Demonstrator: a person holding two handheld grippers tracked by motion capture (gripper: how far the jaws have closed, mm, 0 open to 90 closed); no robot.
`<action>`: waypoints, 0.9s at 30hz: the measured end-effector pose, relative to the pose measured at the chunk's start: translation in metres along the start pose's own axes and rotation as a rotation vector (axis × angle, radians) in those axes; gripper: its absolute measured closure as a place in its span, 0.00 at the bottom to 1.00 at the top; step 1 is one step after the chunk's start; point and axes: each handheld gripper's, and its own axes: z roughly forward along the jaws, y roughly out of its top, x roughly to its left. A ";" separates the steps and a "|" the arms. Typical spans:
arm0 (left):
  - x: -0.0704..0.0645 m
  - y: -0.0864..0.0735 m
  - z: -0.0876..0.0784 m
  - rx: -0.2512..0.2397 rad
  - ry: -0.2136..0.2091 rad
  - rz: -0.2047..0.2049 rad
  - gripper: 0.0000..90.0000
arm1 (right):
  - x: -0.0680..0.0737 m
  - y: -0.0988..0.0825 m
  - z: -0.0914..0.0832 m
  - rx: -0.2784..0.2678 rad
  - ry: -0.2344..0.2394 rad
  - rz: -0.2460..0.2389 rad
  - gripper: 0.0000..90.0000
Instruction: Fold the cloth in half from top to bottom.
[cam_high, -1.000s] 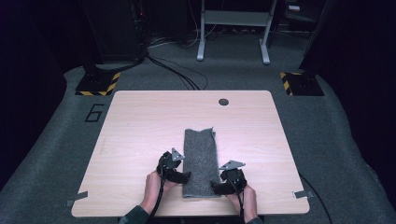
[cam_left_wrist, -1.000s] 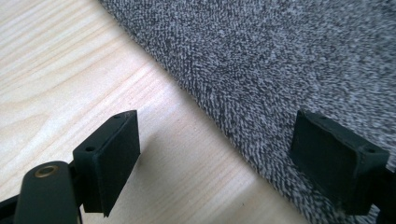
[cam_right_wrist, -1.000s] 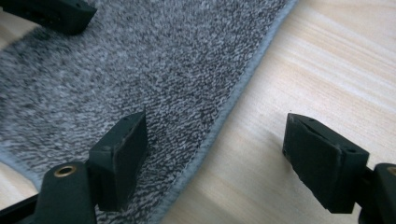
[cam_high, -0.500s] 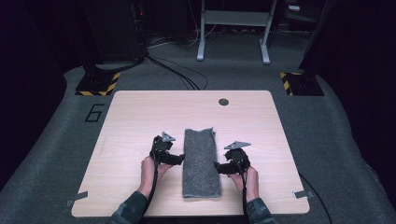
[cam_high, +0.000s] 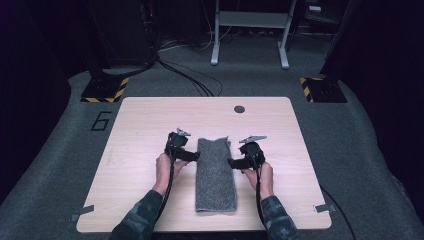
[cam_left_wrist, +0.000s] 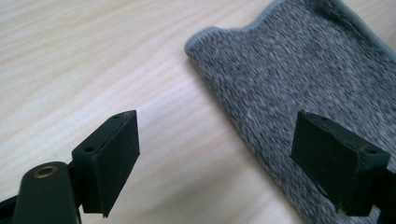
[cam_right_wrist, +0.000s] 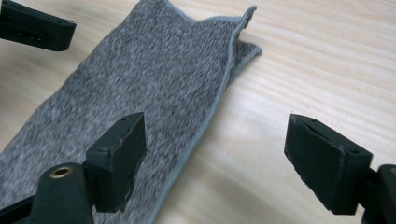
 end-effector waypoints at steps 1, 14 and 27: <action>0.002 0.003 0.002 0.002 0.001 -0.002 0.17 | -0.001 0.003 0.002 0.000 0.000 0.008 0.23; 0.012 0.019 0.027 -0.001 0.027 -0.051 0.27 | -0.018 0.041 0.040 0.036 -0.031 0.040 0.31; 0.005 0.025 0.044 0.022 0.039 -0.021 0.43 | -0.023 0.044 0.070 0.047 -0.073 0.030 0.48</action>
